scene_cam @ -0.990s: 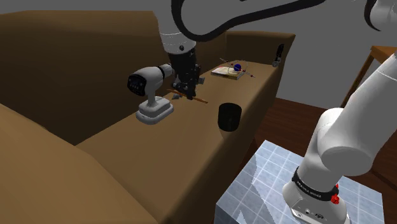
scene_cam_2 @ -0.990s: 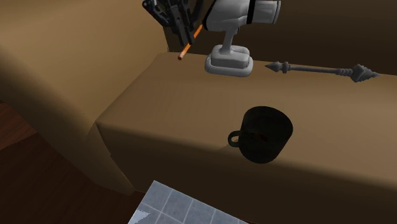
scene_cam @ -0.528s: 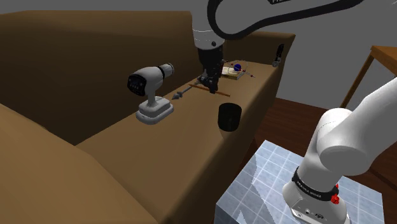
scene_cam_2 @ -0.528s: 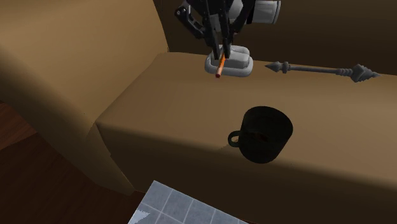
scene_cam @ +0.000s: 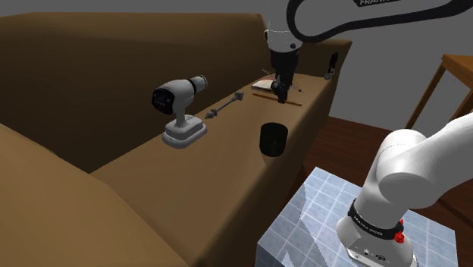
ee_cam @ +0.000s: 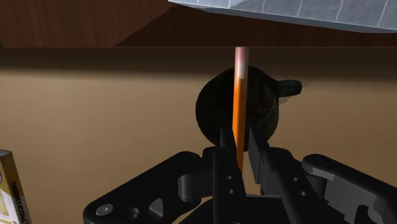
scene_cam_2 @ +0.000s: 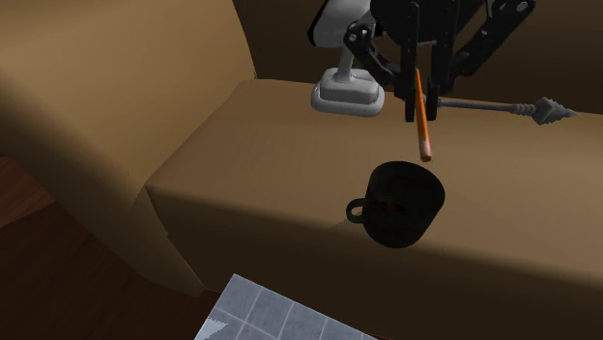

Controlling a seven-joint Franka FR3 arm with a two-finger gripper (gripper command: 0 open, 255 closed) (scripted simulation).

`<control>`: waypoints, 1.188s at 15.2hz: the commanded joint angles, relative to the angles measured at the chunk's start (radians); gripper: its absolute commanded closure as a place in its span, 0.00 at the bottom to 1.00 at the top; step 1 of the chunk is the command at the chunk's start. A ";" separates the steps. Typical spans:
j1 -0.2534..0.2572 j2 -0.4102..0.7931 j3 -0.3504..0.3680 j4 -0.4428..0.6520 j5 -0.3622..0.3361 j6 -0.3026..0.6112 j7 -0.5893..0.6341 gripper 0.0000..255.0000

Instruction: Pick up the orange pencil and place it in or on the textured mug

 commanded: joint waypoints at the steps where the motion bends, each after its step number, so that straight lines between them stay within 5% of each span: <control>1: -0.008 -0.015 -0.022 -0.030 -0.013 0.020 -0.022 1.00; 18: -0.007 -0.010 -0.024 -0.234 -0.025 0.224 0.025 1.00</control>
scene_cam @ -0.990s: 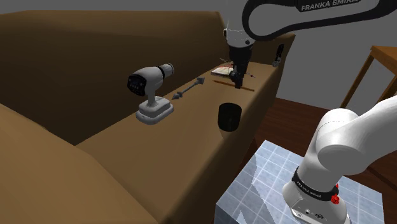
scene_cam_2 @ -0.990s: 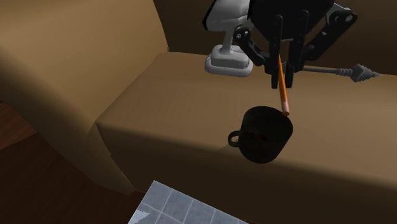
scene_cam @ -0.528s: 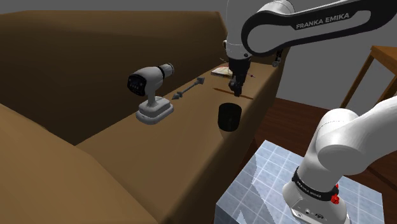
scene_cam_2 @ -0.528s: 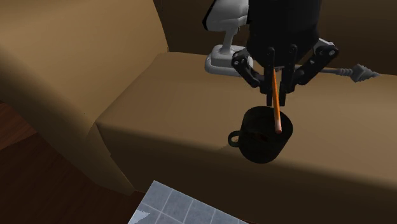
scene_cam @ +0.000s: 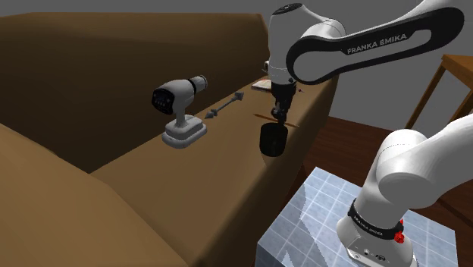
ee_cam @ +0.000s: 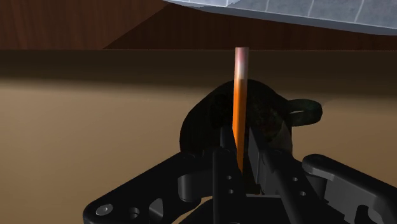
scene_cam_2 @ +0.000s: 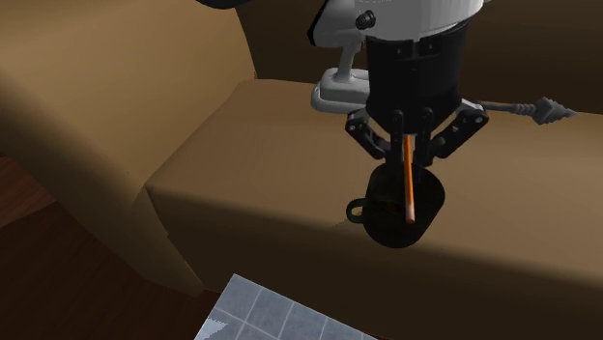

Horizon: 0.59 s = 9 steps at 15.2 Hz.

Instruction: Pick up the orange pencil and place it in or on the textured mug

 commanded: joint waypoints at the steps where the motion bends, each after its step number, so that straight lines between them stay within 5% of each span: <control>1: 0.000 0.002 0.000 -0.004 -0.001 0.006 0.001 1.00; 6: 0.000 0.002 0.000 -0.004 -0.001 0.006 0.001 1.00; 7: 0.000 0.002 0.000 -0.004 -0.001 0.006 0.001 0.00; 9: 0.000 0.002 0.000 -0.004 -0.001 0.006 0.001 0.00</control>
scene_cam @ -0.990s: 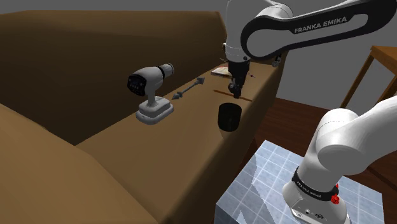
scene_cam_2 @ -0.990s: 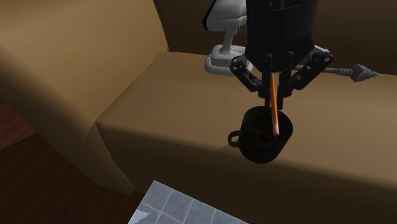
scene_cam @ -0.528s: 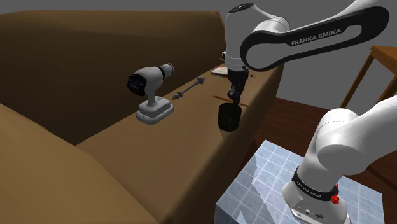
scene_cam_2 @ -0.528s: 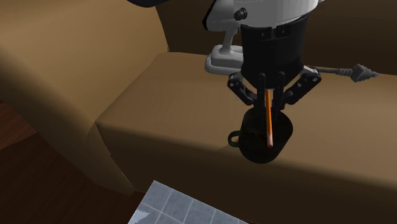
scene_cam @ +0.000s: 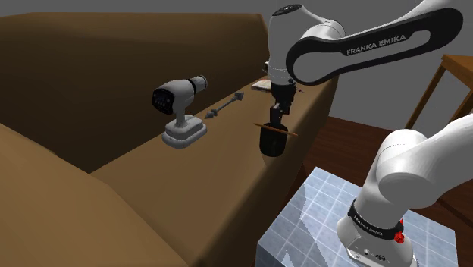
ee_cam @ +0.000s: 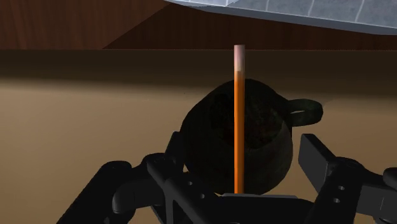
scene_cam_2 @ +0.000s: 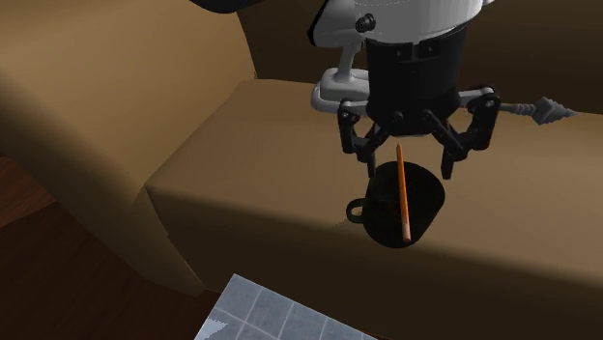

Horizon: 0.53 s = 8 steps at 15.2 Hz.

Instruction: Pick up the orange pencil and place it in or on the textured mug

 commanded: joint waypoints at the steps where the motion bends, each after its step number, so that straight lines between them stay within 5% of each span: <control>1: 0.000 0.000 0.000 0.000 0.000 0.000 0.000 0.00; 8: 0.011 -0.009 0.021 0.118 0.022 -0.130 -0.005 0.00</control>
